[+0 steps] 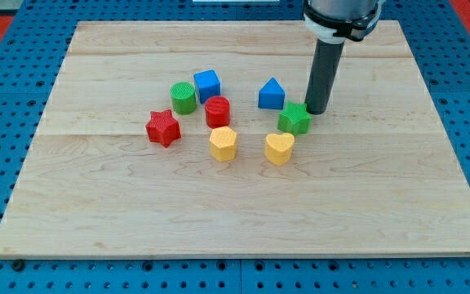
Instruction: Push the yellow heart into the blue cube
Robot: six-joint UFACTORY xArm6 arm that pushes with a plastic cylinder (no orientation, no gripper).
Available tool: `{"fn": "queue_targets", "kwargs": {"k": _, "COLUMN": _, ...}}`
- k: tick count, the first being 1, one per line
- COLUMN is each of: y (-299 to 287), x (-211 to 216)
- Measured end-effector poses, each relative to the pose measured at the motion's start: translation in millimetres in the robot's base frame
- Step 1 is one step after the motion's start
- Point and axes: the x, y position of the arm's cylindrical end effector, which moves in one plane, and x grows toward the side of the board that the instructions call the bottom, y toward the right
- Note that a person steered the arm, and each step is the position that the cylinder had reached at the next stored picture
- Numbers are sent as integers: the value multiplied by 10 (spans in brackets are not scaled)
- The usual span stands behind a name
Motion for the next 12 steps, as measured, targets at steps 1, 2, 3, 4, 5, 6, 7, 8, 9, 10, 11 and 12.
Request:
{"fn": "queue_targets", "kwargs": {"k": 1, "y": 14, "x": -50}}
{"fn": "queue_targets", "kwargs": {"k": 2, "y": 49, "x": -38}}
{"fn": "queue_targets", "kwargs": {"k": 3, "y": 252, "x": 213}}
{"fn": "queue_targets", "kwargs": {"k": 4, "y": 358, "x": 706}}
{"fn": "queue_targets", "kwargs": {"k": 5, "y": 441, "x": 897}}
{"fn": "queue_targets", "kwargs": {"k": 6, "y": 394, "x": 971}}
{"fn": "queue_targets", "kwargs": {"k": 7, "y": 161, "x": 771}}
{"fn": "queue_targets", "kwargs": {"k": 8, "y": -14, "x": 559}}
{"fn": "queue_targets", "kwargs": {"k": 9, "y": -57, "x": 776}}
{"fn": "queue_targets", "kwargs": {"k": 10, "y": -137, "x": 1039}}
{"fn": "queue_targets", "kwargs": {"k": 11, "y": -490, "x": 946}}
{"fn": "queue_targets", "kwargs": {"k": 12, "y": -832, "x": 435}}
